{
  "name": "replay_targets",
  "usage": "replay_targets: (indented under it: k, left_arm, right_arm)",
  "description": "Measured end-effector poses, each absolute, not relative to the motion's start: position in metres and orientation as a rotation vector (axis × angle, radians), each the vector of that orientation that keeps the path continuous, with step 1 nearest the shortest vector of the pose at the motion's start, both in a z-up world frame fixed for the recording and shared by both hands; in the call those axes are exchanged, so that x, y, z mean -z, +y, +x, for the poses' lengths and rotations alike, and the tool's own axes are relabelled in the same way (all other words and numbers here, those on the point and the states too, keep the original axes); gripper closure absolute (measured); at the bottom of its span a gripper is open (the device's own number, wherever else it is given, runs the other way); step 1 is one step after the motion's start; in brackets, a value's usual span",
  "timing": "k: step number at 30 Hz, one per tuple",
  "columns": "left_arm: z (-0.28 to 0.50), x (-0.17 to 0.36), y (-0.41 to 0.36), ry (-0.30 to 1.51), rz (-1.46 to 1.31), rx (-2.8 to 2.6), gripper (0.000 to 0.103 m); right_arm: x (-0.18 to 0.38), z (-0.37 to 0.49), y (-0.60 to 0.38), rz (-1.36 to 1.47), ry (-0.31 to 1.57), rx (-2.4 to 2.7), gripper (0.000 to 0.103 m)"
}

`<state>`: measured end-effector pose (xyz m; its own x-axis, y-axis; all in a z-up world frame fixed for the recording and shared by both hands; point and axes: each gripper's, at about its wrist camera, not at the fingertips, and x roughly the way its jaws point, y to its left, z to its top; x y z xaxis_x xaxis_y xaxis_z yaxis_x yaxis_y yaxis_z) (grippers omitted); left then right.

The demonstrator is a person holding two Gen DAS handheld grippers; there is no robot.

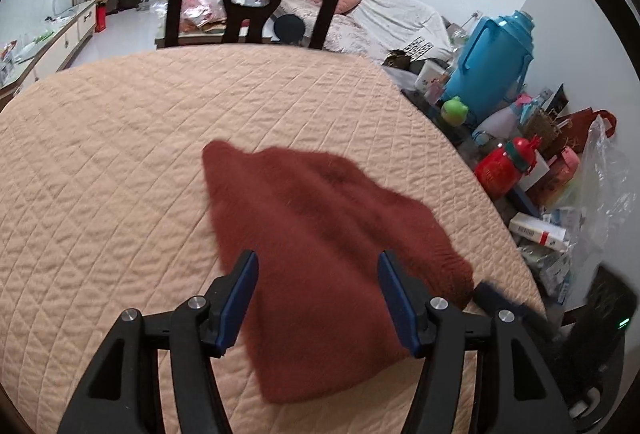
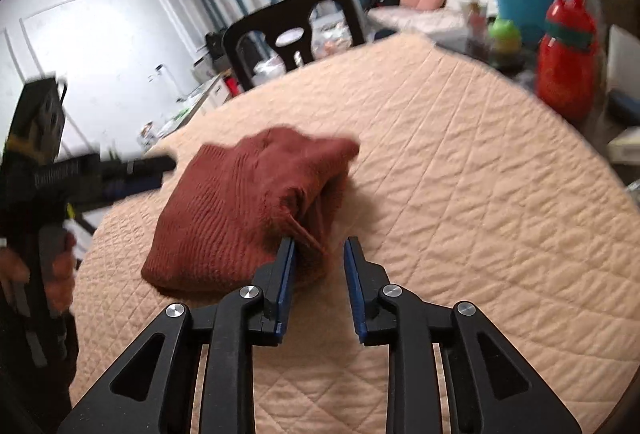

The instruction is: Fold small clothes

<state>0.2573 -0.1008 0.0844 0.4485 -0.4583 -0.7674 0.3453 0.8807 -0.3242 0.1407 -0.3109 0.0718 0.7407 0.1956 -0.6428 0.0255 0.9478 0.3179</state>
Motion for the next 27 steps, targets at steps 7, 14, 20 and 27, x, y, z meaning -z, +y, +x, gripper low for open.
replay_targets:
  k: [7,14,20,27]
  left_arm:
    - [0.243,-0.066,-0.092,1.022,-0.103,0.485,0.039]
    - [0.24,-0.046,-0.08,1.065,-0.133,0.461,0.039]
    - [0.237,-0.038,-0.078,1.074,-0.141,0.469,0.039]
    - [0.226,-0.043,-0.081,1.007,-0.038,0.437,0.038]
  right_arm:
    - [-0.094,0.154,-0.298,0.248,0.655,-0.188,0.078]
    - [-0.059,0.184,-0.28,0.176,0.803,-0.242,0.078]
    - [-0.053,0.185,-0.289,0.195,0.83,-0.223,0.078]
    - [-0.073,0.175,-0.286,0.136,0.766,-0.19,0.078]
